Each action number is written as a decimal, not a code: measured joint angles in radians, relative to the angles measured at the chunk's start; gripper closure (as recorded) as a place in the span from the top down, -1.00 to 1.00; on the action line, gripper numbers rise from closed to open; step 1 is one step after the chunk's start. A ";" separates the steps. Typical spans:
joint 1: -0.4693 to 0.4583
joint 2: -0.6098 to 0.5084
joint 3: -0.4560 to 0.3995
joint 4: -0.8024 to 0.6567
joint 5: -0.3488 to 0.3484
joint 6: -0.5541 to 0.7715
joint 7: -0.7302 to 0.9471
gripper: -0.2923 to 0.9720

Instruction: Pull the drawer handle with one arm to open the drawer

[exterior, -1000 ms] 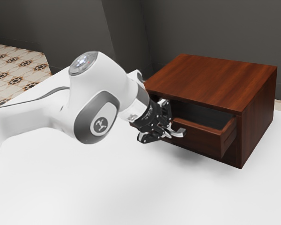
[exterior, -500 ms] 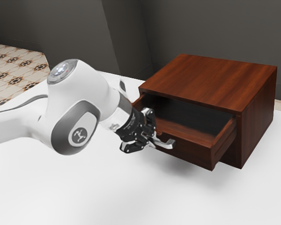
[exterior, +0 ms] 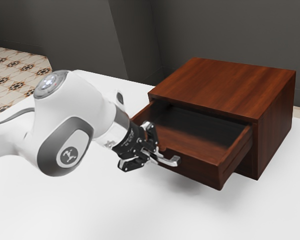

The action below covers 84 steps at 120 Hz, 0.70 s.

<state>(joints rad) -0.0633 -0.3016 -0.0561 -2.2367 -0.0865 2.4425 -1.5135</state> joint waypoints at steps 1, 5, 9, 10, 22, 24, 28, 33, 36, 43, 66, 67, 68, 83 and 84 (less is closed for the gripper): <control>0.000 -0.002 0.000 -0.002 0.000 0.000 0.000 -0.70; -0.001 -0.011 0.000 -0.010 0.001 0.000 -0.001 -0.70; -0.001 -0.020 0.000 -0.017 0.001 0.000 -0.001 -0.69; -0.001 -0.022 0.000 -0.018 0.002 0.000 -0.001 -0.69; -0.002 -0.044 0.000 -0.038 0.004 0.001 -0.002 -0.70; -0.002 -0.048 0.000 -0.041 0.005 0.001 -0.003 -0.70; -0.003 -0.053 0.000 -0.044 0.006 0.001 -0.004 -0.70; 0.002 -0.057 0.000 -0.047 0.006 0.001 -0.005 -0.70; 0.009 -0.061 0.000 -0.049 0.004 0.000 -0.006 -0.71; 0.017 -0.066 0.001 -0.056 -0.001 -0.002 -0.007 -0.70; 0.025 -0.131 -0.002 -0.091 -0.008 -0.008 -0.010 -0.44; 0.025 -0.134 -0.003 -0.092 -0.008 -0.008 -0.010 -0.43; 0.025 -0.137 -0.003 -0.092 -0.009 -0.009 -0.010 -0.42; 0.025 -0.174 -0.027 -0.095 -0.010 -0.020 -0.012 -0.27; 0.025 -0.175 -0.030 -0.095 -0.010 -0.021 -0.012 -0.25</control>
<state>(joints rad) -0.0387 -0.4766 -0.0860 -2.3315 -0.0963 2.4219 -1.5257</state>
